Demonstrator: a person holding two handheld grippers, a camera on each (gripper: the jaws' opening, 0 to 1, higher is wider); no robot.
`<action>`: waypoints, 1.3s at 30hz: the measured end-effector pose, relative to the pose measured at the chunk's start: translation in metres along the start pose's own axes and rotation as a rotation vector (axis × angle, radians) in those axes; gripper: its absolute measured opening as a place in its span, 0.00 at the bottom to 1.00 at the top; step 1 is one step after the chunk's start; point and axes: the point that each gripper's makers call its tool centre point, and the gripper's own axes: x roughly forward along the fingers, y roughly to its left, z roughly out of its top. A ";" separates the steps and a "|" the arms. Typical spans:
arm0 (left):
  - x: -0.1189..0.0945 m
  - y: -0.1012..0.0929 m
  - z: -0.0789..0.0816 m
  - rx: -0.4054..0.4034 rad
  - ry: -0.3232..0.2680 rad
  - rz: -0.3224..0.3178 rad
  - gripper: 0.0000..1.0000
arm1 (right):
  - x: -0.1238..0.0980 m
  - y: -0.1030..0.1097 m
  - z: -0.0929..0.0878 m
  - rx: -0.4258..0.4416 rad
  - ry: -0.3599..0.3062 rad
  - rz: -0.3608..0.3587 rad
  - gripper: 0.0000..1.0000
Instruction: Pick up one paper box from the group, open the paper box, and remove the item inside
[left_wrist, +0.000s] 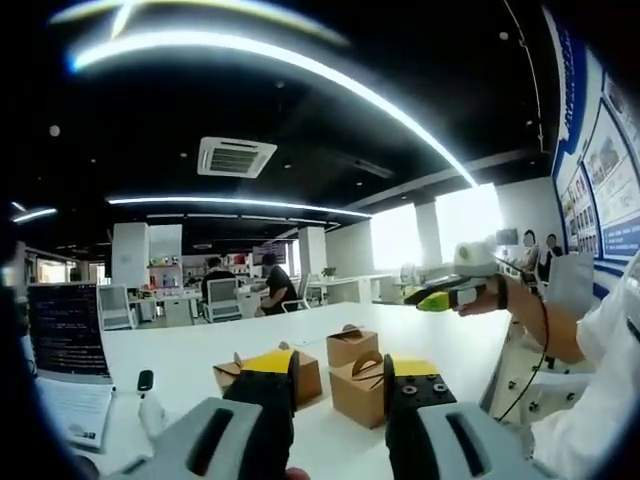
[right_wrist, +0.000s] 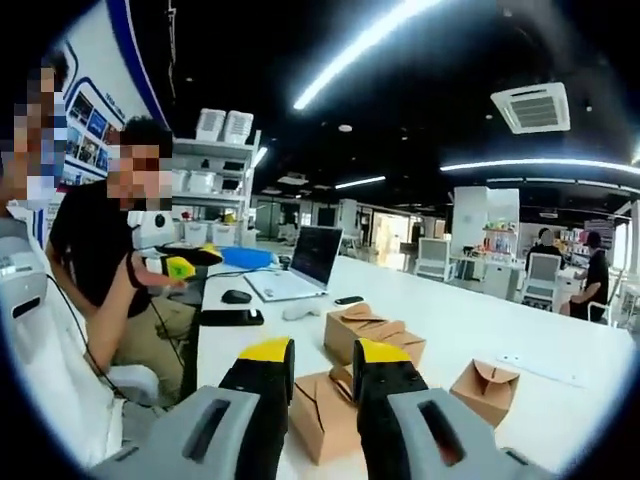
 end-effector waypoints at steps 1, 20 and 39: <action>0.000 0.000 0.000 0.001 0.000 0.001 0.35 | -0.001 0.001 0.000 0.000 -0.001 -0.006 0.25; 0.001 -0.004 0.002 0.004 -0.006 -0.007 0.35 | -0.037 0.005 -0.006 0.041 -0.039 -0.092 0.24; 0.004 -0.008 0.003 -0.004 -0.013 -0.029 0.34 | -0.065 0.006 -0.021 0.015 -0.025 -0.183 0.24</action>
